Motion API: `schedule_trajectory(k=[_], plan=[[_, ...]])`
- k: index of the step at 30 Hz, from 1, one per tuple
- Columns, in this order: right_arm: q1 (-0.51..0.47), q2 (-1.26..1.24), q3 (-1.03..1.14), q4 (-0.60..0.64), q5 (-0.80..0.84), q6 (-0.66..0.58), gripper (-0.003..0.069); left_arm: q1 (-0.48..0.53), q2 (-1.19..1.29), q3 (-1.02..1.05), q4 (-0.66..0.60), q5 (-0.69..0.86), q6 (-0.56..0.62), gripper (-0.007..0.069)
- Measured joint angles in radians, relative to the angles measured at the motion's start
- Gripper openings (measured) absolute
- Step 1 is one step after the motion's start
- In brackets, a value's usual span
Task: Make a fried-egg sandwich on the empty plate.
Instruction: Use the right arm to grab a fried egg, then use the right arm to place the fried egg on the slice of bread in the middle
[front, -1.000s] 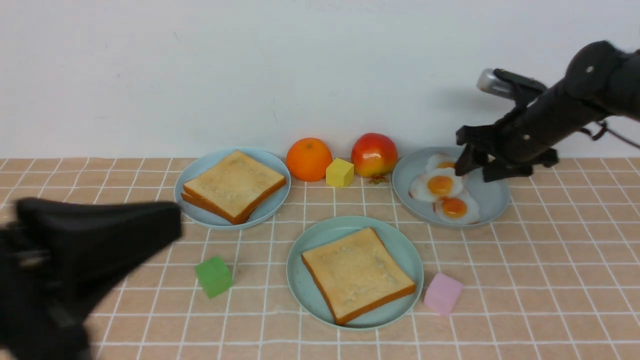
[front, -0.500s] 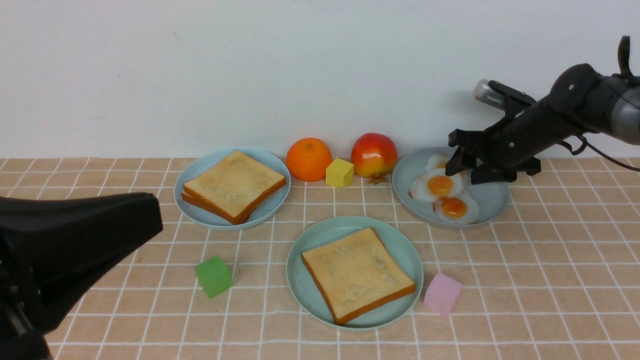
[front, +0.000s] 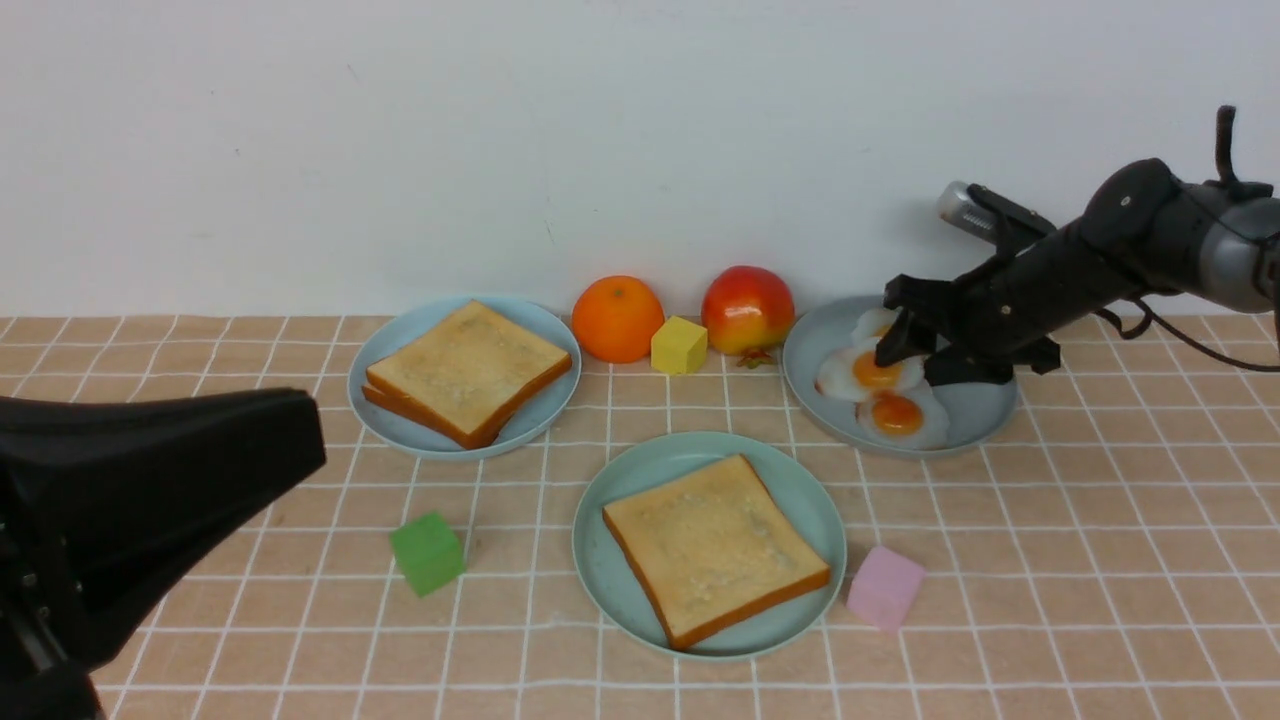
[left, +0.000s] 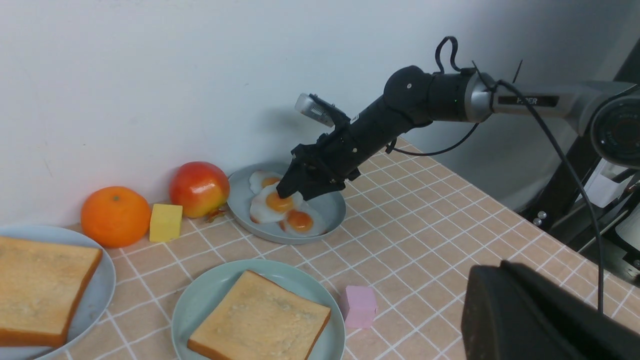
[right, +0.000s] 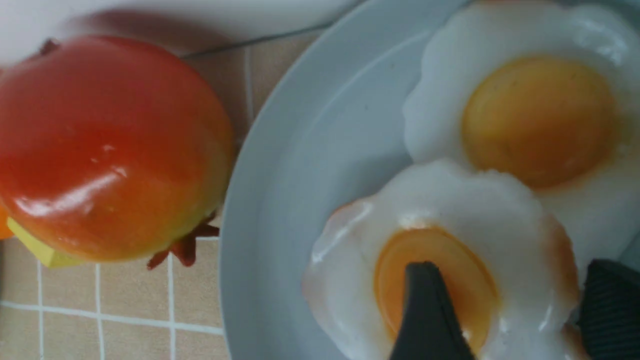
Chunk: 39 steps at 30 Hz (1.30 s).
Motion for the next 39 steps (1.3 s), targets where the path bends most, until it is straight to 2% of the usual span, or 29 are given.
schedule_trajectory(k=[10, 14, 18, 28, 36, 39], plan=[[0.000, 0.000, -0.001, 0.015, -0.004, -0.066, 0.0251, 0.000, 0.000, 0.000, 0.000, 0.001, 0.000, -0.0013], [0.000, 0.000, -0.002, 0.019, -0.017, -0.070, 0.0143, 0.000, 0.000, 0.000, 0.000, 0.008, -0.001, -0.0013], [0.000, -0.001, -0.002, 0.020, -0.018, -0.073, 0.0077, 0.000, 0.000, 0.000, -0.001, 0.027, -0.001, -0.0013], [0.000, -0.072, -0.001, 0.041, 0.014, -0.103, 0.0074, 0.000, 0.000, 0.000, -0.001, 0.042, -0.001, -0.0013], [0.007, -0.295, 0.028, 0.065, 0.229, -0.169, 0.0074, 0.000, 0.000, 0.000, 0.091, 0.099, -0.001, -0.0013], [0.047, -0.420, 0.173, 0.091, 0.279, -0.182, 0.0072, 0.000, 0.000, 0.000, 0.130, 0.149, -0.001, -0.0013]])
